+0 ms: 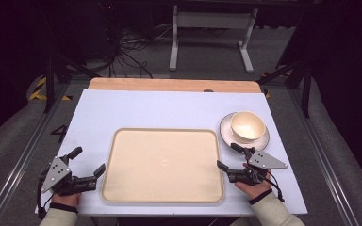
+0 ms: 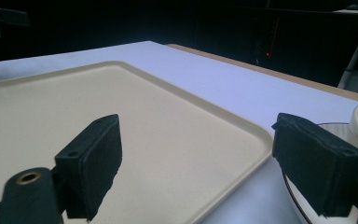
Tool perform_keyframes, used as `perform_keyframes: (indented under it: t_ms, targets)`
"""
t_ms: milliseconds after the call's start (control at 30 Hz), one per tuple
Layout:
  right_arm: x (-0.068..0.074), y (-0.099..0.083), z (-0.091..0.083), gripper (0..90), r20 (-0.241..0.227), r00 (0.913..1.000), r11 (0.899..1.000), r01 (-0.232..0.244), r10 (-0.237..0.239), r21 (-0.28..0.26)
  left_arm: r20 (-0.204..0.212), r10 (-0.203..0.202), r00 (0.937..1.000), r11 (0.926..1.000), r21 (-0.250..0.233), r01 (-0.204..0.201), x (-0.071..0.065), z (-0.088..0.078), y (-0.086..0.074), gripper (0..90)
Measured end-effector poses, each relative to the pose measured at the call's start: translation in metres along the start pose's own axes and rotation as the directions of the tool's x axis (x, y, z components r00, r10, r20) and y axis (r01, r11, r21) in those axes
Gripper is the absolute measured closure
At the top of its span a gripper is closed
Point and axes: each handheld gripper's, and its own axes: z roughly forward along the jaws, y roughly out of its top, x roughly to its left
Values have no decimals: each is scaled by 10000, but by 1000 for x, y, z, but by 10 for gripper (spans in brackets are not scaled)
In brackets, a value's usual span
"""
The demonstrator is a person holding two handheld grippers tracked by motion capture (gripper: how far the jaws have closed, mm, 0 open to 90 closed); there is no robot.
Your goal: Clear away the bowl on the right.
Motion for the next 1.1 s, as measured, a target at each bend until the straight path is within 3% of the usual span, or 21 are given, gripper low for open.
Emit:
perform_keyframes:
  t_ms: [700, 1100]
  targets:
    - [4, 3, 0, 202, -166, 9998, 9997, 116, -112, 237, -2, 84, 10000, 10000, 40, -84, 0, 0, 0, 2]
    - [2, 7, -2, 209, -168, 9998, 9999, 130, -129, 87, -17, 98, 10000, 9999, 45, -98, 0, 0, 0, 2]
